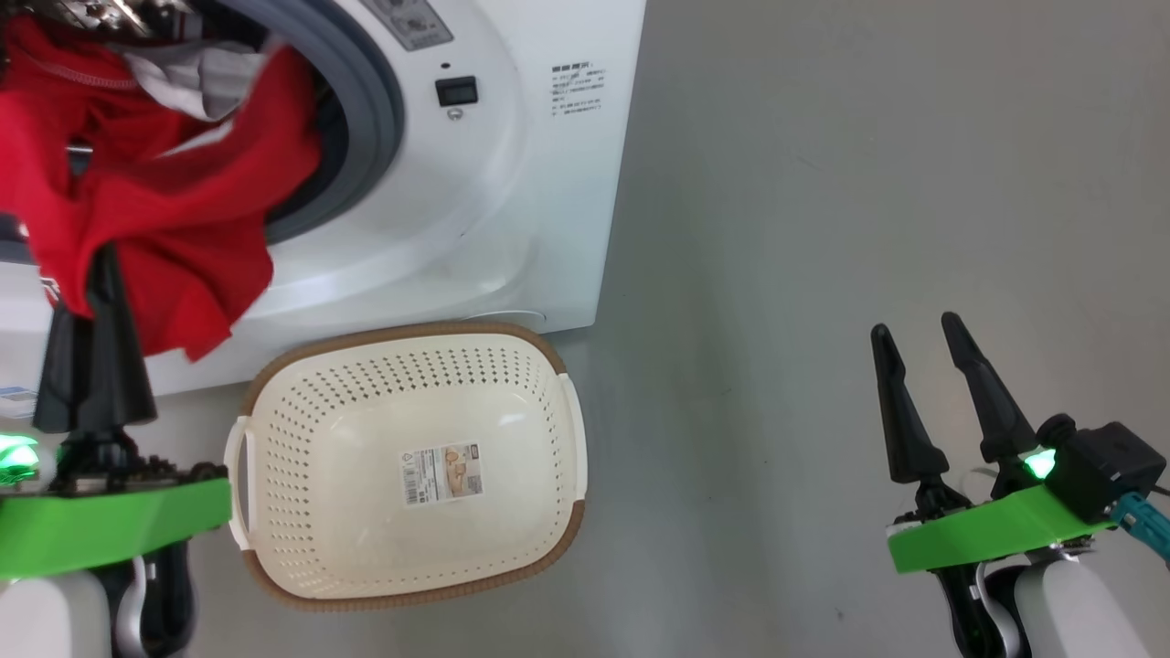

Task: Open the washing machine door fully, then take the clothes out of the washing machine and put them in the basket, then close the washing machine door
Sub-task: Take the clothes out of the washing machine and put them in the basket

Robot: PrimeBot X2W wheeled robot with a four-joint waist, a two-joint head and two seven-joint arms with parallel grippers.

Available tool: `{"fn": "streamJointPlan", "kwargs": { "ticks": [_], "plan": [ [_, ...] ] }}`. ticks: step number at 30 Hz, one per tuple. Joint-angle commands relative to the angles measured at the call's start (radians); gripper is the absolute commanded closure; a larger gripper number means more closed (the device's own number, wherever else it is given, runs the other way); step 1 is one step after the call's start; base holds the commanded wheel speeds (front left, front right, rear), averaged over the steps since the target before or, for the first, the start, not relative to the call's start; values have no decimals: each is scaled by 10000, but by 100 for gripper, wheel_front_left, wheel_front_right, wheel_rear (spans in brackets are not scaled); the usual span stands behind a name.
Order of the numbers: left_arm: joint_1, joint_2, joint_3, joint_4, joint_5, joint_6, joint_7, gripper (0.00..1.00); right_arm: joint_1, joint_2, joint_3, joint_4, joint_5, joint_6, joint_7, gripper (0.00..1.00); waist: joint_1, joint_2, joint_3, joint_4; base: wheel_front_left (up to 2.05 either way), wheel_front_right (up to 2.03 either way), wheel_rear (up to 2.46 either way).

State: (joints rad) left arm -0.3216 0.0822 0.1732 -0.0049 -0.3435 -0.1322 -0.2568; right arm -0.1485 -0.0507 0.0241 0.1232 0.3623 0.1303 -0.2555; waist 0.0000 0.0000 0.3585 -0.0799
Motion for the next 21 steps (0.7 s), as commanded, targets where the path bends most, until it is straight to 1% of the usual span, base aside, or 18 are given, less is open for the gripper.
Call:
{"fn": "streamJointPlan", "kwargs": {
  "ticks": [1,5,13,18,21],
  "plan": [
    [180,109,445,-556,10,15,-49,100,150,5,190,-243,62,4,-63,0,0,0,-2,26,0,0,0],
    [343,4,442,-793,-43,15,-49,100,127,5,173,-252,47,4,-63,0,0,0,65,73,0,0,0],
    [417,17,432,-443,44,15,-49,100,-17,5,217,-259,52,4,-63,0,0,0,246,90,0,0,0],
    [545,39,248,249,157,15,-49,100,-92,5,298,-306,126,4,-63,0,0,0,492,44,0,0,0],
    [569,28,130,914,100,15,-49,100,-141,5,336,-333,175,4,-63,0,0,0,678,-9,0,0,0]
  ]
}}
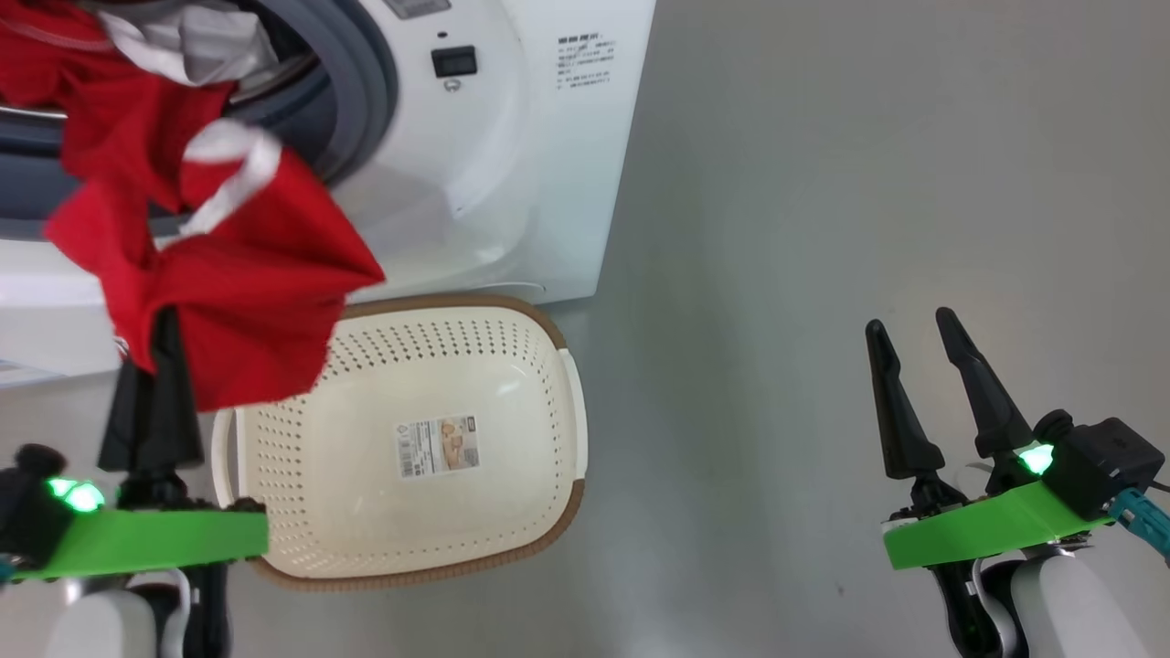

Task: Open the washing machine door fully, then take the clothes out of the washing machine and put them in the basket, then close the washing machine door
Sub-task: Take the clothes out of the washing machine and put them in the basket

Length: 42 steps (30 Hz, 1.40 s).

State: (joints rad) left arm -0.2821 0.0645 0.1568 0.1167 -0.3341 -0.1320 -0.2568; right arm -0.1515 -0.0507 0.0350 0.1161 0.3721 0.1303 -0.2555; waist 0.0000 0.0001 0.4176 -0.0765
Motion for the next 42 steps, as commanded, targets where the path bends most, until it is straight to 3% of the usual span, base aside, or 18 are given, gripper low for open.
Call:
{"fn": "streamJointPlan", "kwargs": {
  "ticks": [1,14,25,42],
  "plan": [
    [160,220,229,-96,13,13,-49,100,-130,5,226,-272,96,4,-63,0,0,-1,154,-62,0,0,0],
    [-725,746,-508,2939,-16,13,-49,100,-541,5,318,-347,269,4,-63,0,0,-1,1215,-368,0,0,0],
    [-1952,1210,-1703,5360,-498,13,-49,100,-932,5,362,-546,272,4,-63,0,0,-1,2415,-396,0,0,0],
    [-3548,1615,-3482,7461,-1519,13,-49,100,-1315,5,403,-778,73,4,-63,0,0,-1,3557,-225,0,0,0]
  ]
}}
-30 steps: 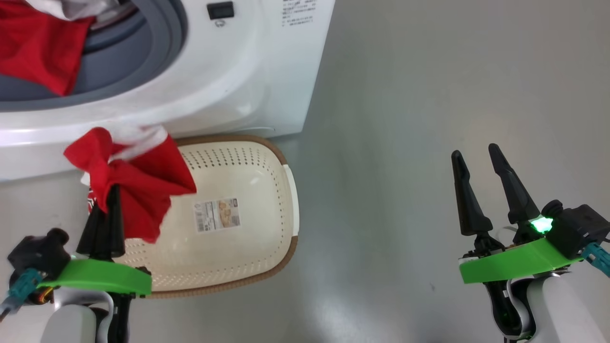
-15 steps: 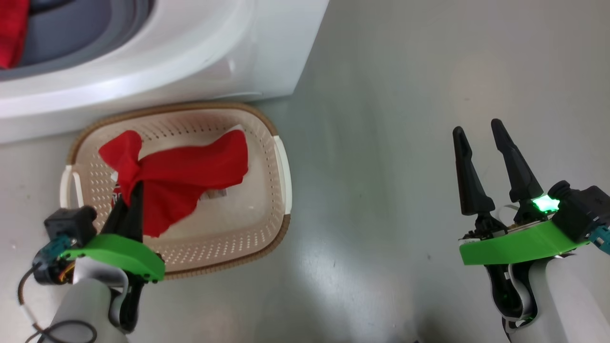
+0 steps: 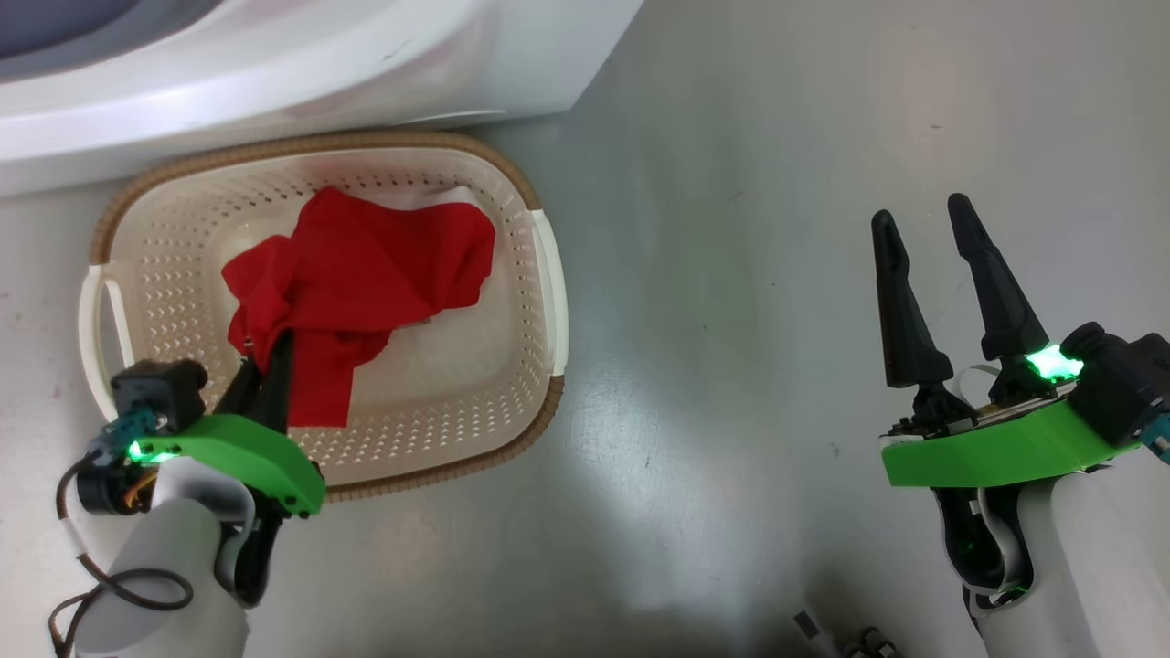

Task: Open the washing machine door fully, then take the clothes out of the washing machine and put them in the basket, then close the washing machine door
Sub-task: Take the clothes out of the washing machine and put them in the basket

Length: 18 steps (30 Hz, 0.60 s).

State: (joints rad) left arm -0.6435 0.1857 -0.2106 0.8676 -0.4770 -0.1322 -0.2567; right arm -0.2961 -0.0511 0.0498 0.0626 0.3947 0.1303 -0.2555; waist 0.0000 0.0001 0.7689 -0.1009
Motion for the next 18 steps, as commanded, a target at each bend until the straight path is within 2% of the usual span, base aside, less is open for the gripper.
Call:
{"fn": "streamJointPlan", "kwargs": {
  "ticks": [1,4,6,9,10,11,12,13,18],
  "plan": [
    [34,423,155,-9,-131,15,-51,97,126,9,260,-246,-163,4,-63,0,0,-1,50,17,0,0,0],
    [-18,461,95,56,-217,15,-51,76,113,9,247,-258,-168,4,-63,0,0,-1,39,12,0,0,0],
    [-21,463,77,71,-254,15,-51,73,111,9,244,-266,-184,4,-63,0,0,-1,5,18,0,0,0],
    [-6,454,63,93,-298,15,-51,55,125,9,253,-267,-200,4,-63,0,0,-1,-63,33,0,0,0],
    [6,446,64,99,-310,15,-51,44,131,9,259,-260,-204,4,-63,0,0,-1,-93,39,0,0,0],
    [24,430,70,99,-332,15,-51,22,136,9,266,-247,-208,4,-63,0,0,-1,-133,46,0,0,0],
    [53,405,74,90,-368,15,-51,4,145,9,274,-232,-214,4,-63,0,0,-1,-177,53,0,0,0],
    [84,387,68,85,-396,15,-51,0,156,9,280,-213,-219,4,-63,0,0,-1,-230,59,0,0,0],
    [276,326,105,48,-497,15,-51,0,230,9,292,-117,-223,4,-63,0,0,-1,-576,67,0,0,0]
  ]
}}
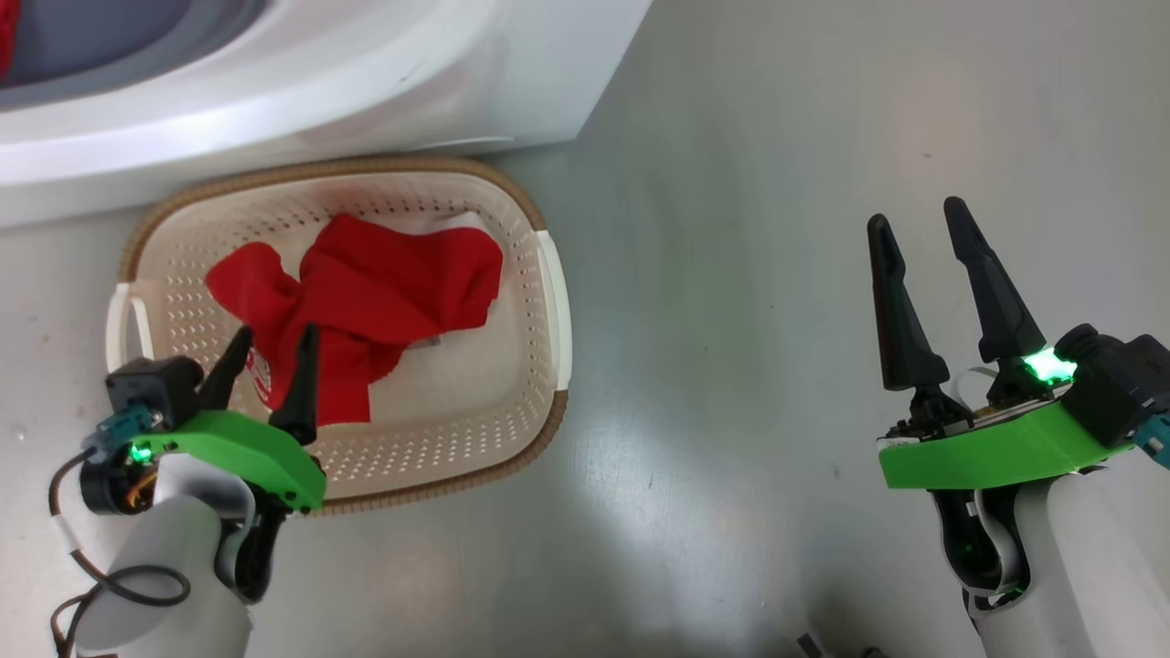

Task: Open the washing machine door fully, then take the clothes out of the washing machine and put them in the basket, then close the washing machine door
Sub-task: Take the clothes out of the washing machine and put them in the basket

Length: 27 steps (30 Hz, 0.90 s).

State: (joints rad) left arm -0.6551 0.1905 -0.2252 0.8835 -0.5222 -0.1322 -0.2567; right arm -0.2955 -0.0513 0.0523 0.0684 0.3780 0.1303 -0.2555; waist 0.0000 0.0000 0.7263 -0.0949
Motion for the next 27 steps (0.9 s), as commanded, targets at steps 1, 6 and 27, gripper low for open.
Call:
{"fn": "streamJointPlan", "kwargs": {
  "ticks": [1,6,27],
  "plan": [
    [439,269,253,-135,-51,15,-51,0,245,11,266,-154,-57,4,-63,0,0,0,-237,8,0,0,0],
    [727,228,423,-399,-18,15,-51,0,346,11,223,0,-62,4,-63,0,0,0,-714,42,0,0,0],
    [2502,-145,2094,-2853,1775,15,-51,0,1063,11,122,625,-145,4,-63,0,0,0,-3261,314,0,0,0]
  ]
}}
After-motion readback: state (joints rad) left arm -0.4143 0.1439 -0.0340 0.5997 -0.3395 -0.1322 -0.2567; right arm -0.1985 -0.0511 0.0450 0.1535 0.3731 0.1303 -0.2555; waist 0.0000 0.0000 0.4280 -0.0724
